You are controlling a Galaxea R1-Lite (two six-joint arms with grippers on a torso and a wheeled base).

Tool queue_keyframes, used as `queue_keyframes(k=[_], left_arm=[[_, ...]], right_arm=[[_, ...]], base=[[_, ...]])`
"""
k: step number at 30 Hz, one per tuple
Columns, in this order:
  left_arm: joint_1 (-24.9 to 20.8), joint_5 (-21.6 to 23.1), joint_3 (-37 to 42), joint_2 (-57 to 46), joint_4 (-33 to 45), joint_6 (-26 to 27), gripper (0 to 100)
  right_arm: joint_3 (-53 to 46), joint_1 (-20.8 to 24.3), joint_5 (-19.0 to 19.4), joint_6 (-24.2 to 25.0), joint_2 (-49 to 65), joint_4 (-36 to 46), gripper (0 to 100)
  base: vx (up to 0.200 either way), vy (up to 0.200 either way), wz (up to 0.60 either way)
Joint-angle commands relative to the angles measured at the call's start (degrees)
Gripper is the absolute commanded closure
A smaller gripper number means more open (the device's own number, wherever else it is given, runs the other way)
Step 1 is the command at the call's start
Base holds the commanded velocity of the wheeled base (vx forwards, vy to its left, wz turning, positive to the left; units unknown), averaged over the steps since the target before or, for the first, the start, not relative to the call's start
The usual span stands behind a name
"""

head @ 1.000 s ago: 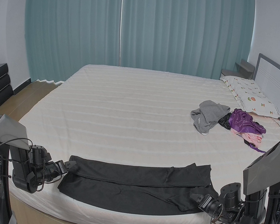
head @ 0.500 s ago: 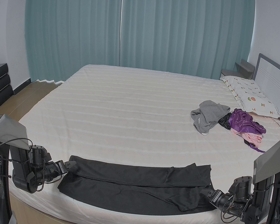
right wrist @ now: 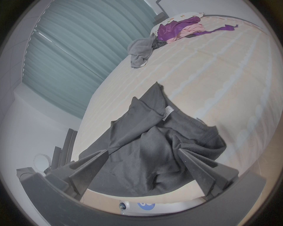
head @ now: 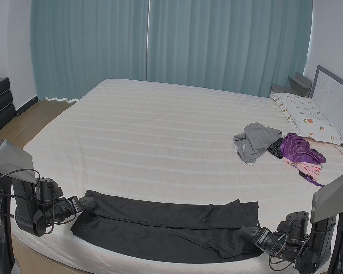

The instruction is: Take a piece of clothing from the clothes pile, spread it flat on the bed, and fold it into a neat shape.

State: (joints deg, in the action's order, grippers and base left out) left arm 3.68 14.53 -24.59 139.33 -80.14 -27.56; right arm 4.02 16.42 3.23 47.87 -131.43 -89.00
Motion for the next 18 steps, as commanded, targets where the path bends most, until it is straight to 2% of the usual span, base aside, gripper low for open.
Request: queue_keyframes(k=[1, 15, 16, 18], left_arm=[[0.01, 0.06, -0.02, 0.07, -0.02, -0.03, 0], [0.01, -0.03, -0.02, 0.07, -0.02, -0.03, 0], [0.01, -0.03, -0.02, 0.07, -0.02, -0.03, 0], [0.01, -0.03, -0.02, 0.07, -0.02, -0.03, 0]], right_arm=[[0.11, 1.33, 0.20, -0.06, -0.32, -0.82, 0], [-2.70, 1.33, -0.51, -0.85, 8.47, -0.73, 0], [-4.02, 1.16, -1.12, -3.40, 8.56, -0.38, 0], [-4.02, 0.45, -2.26, -4.19, 7.94, 0.23, 0]], base=[[0.000, 0.000, 0.00], [0.000, 0.000, 0.00], [0.000, 0.000, 0.00], [0.000, 0.000, 0.00]])
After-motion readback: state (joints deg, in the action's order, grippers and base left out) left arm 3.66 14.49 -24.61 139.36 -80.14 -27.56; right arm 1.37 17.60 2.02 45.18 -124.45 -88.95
